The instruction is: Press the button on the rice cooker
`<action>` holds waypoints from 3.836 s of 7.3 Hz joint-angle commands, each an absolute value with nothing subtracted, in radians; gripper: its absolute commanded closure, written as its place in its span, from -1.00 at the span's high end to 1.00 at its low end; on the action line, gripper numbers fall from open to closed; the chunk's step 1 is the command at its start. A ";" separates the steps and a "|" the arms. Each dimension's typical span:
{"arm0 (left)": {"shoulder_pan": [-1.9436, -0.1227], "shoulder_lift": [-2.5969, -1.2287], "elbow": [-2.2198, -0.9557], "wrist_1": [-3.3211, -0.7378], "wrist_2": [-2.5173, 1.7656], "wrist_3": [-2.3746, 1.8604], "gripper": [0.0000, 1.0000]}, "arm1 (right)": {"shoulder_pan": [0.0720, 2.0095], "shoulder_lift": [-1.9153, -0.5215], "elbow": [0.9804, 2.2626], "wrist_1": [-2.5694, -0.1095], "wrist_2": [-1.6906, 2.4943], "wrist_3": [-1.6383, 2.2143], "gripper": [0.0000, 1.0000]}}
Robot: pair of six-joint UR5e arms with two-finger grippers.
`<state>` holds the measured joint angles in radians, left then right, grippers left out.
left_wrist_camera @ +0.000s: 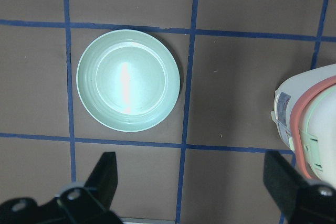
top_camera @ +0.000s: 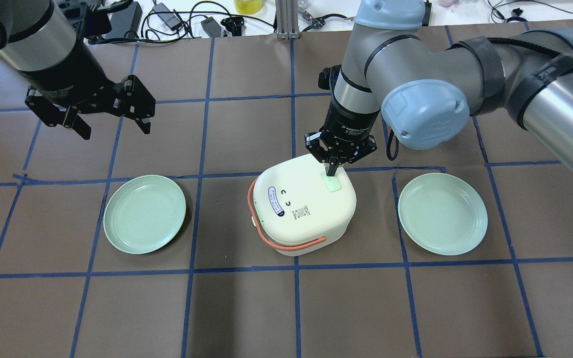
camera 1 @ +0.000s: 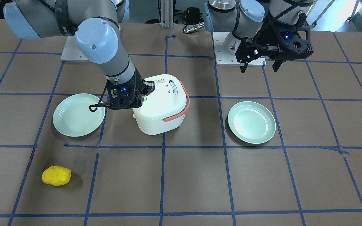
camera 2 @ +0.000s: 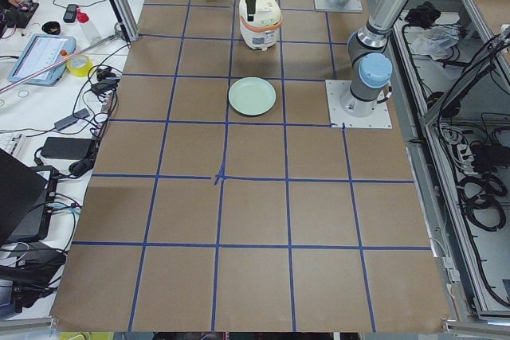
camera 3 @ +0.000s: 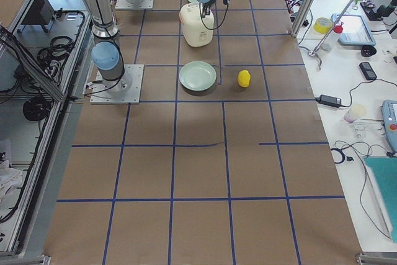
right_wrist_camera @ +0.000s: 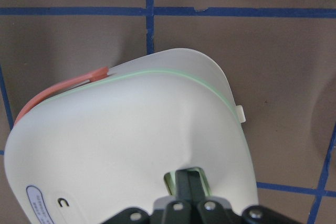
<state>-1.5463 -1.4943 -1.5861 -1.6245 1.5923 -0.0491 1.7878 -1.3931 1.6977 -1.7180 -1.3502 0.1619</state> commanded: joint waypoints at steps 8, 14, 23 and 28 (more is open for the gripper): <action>-1.546 -1.494 -1.586 -1.624 1.592 -0.049 1.00 | 1.830 -1.434 1.447 -1.518 -1.324 0.302 0.83; -1.546 -1.496 -1.586 -1.624 1.592 -0.049 1.00 | 1.698 -1.434 1.342 -1.425 -1.498 0.209 1.00; -1.546 -1.494 -1.586 -1.624 1.592 -0.049 1.00 | 1.447 -1.448 1.370 -1.427 -1.555 -0.143 1.00; -1.546 -1.496 -1.586 -1.624 1.592 -0.049 1.00 | 1.456 -1.459 1.382 -1.436 -1.536 -0.100 1.00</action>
<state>-1.5462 -1.4948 -1.5861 -1.6245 1.5923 -0.0491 1.4543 -1.4581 1.3812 -1.4355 -1.5388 -0.1051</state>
